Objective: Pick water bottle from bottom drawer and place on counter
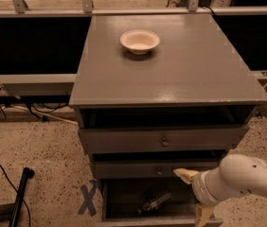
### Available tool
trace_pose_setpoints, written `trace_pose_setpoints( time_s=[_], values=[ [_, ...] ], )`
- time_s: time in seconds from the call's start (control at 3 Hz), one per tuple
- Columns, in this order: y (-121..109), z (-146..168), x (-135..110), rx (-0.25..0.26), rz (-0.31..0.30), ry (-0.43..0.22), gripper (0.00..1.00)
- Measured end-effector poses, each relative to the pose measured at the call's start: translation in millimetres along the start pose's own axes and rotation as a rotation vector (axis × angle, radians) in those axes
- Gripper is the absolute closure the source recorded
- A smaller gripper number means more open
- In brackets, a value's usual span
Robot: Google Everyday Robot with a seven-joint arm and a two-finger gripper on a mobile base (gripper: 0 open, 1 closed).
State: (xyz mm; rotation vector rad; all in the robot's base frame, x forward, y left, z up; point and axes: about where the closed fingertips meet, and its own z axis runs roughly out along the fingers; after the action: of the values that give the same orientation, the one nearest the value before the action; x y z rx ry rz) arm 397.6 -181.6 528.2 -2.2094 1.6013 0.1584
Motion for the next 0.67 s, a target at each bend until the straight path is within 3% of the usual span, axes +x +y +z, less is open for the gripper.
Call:
trace_pose_setpoints(
  time_s=[0.33,0.67],
  values=[
    [-4,41,1,0.016,-0.109,-0.037,0.00],
    [9,93,3,0.031,-0.216,-0.131,0.00]
  ],
)
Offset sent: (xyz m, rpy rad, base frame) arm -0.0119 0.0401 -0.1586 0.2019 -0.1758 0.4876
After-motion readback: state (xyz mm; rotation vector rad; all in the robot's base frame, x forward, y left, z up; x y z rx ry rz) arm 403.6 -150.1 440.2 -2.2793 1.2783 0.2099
